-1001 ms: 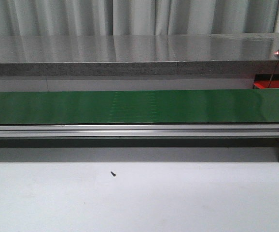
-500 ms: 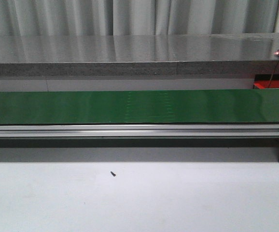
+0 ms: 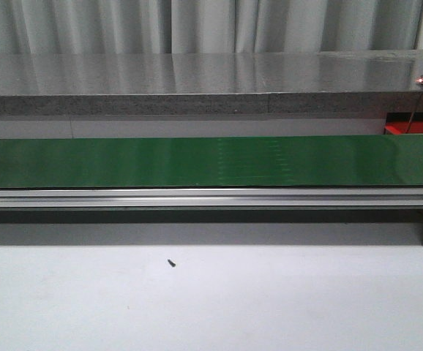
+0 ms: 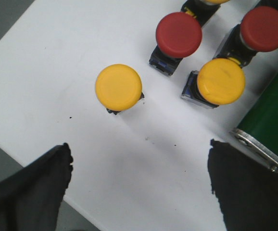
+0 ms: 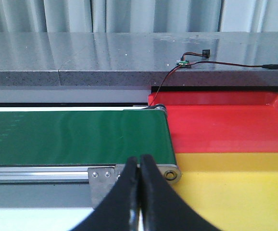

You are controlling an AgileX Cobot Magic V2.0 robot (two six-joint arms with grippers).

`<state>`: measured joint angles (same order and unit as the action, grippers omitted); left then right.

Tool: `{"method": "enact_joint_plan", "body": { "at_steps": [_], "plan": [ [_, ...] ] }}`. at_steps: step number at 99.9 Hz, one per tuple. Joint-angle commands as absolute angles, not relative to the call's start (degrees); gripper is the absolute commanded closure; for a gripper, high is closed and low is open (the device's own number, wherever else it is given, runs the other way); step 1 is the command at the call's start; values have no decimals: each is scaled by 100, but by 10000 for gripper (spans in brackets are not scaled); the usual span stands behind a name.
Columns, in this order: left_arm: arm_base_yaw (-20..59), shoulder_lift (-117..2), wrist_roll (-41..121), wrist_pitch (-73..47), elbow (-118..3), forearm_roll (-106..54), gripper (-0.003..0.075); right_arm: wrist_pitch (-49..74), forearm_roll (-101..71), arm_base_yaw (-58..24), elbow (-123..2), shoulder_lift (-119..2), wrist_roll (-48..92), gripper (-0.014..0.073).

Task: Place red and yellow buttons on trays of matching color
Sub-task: 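Lift the yellow button and place it on the conveyor belt, then grasp a second yellow button with the left gripper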

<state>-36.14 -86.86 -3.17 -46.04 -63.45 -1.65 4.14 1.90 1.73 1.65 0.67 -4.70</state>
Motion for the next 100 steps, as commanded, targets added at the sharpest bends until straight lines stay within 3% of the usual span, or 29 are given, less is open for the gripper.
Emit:
{"method": "enact_joint_plan", "body": {
  "at_steps": [1, 71, 100],
  "plan": [
    [-3677, -8654, -403, -4386, -6474, -153, 170, -70, 190, 181, 62, 147, -459, 654],
    [-3813, -9812, -403, -3098, -6474, -131, 178, -70, 190, 181, 62, 147, -459, 654],
    [-3813, -9812, -403, -2706, -6474, -116, 352, -70, 190, 181, 62, 147, -459, 654]
  ]
}}
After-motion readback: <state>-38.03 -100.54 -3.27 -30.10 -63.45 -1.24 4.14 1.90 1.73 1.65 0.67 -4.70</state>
